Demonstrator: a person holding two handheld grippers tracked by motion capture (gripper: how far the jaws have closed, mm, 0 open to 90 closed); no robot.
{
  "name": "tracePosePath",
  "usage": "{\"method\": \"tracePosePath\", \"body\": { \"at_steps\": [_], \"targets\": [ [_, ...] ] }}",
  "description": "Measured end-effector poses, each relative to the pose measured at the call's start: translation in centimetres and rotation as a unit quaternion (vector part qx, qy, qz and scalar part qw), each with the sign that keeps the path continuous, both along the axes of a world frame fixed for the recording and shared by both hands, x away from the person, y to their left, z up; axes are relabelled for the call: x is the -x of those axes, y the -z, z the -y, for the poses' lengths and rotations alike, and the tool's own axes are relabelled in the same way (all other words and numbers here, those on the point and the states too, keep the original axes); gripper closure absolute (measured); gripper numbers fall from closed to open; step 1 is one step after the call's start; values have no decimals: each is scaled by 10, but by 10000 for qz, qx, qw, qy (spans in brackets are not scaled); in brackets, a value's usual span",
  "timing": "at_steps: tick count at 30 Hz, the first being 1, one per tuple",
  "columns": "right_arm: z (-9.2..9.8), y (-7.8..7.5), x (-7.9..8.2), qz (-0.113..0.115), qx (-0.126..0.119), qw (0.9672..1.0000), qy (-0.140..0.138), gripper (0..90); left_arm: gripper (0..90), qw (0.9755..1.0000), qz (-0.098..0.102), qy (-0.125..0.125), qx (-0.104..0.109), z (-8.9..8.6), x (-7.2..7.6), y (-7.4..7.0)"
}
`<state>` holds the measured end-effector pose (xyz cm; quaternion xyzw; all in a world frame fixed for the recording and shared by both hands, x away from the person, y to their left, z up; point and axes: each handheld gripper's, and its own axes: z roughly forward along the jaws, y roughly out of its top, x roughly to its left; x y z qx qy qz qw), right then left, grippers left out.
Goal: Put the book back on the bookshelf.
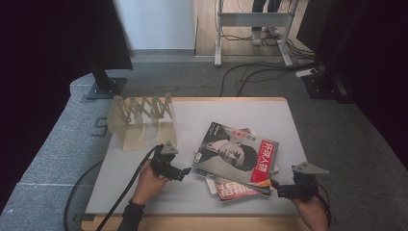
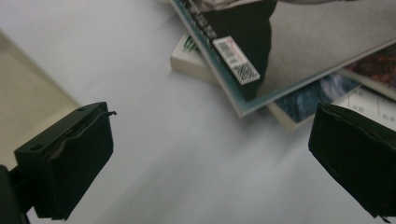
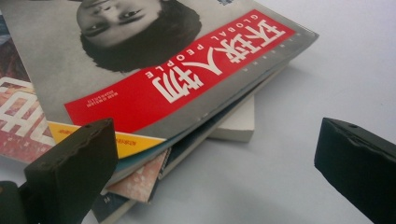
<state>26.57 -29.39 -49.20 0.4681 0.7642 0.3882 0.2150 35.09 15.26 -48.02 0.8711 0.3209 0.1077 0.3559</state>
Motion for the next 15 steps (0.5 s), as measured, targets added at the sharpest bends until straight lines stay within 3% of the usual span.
{"method": "tracePosePath", "body": {
  "at_steps": [9,12,15],
  "targets": [
    [-17,4,-12,-74,30,9998,-195,0,0,9995,55,298,-23,36,-19,-6],
    [-21,6,-16,-86,35,9997,-217,0,0,9993,48,360,59,43,-23,-4],
    [-24,9,-20,-115,17,9997,-219,0,0,9990,126,412,-75,52,-27,-1]
  ]
}}
